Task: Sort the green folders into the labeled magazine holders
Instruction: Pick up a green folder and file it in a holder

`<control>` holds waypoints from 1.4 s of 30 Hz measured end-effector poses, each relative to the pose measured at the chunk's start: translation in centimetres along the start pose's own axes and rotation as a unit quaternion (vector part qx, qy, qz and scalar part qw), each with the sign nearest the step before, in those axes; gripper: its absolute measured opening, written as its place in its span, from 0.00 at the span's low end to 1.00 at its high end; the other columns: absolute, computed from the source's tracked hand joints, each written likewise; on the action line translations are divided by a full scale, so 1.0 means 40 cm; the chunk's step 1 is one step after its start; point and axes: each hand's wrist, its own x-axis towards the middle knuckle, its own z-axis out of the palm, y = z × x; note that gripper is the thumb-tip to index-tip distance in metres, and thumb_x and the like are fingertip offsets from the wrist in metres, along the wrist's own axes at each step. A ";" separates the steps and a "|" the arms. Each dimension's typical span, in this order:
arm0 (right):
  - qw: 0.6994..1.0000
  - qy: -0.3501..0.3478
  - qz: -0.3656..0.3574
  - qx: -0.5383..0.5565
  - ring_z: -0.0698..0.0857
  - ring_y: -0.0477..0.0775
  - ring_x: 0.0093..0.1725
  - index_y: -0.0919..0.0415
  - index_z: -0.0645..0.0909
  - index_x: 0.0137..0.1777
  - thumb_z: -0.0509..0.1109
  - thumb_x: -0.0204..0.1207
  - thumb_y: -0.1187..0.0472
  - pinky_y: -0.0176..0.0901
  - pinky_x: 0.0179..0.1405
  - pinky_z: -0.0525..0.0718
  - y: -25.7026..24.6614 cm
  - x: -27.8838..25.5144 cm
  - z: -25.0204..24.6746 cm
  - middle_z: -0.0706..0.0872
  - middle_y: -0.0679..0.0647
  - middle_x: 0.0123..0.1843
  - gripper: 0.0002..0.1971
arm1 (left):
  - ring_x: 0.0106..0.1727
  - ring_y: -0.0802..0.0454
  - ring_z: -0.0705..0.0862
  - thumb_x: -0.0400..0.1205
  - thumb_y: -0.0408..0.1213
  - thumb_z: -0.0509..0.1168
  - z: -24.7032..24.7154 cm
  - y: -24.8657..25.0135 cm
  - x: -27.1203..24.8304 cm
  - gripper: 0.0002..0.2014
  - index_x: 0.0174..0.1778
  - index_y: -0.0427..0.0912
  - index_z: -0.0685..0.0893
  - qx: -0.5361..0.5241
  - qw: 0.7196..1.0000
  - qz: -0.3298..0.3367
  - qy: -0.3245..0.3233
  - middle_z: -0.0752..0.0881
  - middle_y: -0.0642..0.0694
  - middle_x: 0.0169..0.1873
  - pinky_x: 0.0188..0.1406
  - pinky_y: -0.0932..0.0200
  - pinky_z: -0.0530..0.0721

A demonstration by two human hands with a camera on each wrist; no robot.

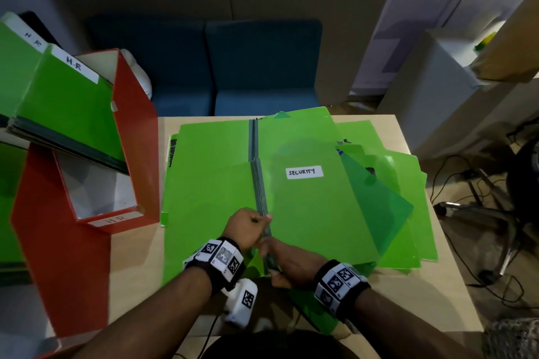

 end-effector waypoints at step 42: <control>0.926 0.312 -0.092 0.194 0.52 0.37 0.82 0.45 0.49 0.83 0.48 0.74 0.24 0.32 0.80 0.52 -0.058 0.223 -0.159 0.51 0.43 0.84 0.41 | 0.58 0.61 0.87 0.75 0.22 0.69 -0.234 0.143 -0.159 0.13 0.28 0.41 0.76 -0.270 0.923 0.155 0.228 0.84 0.54 0.64 0.56 0.59 0.85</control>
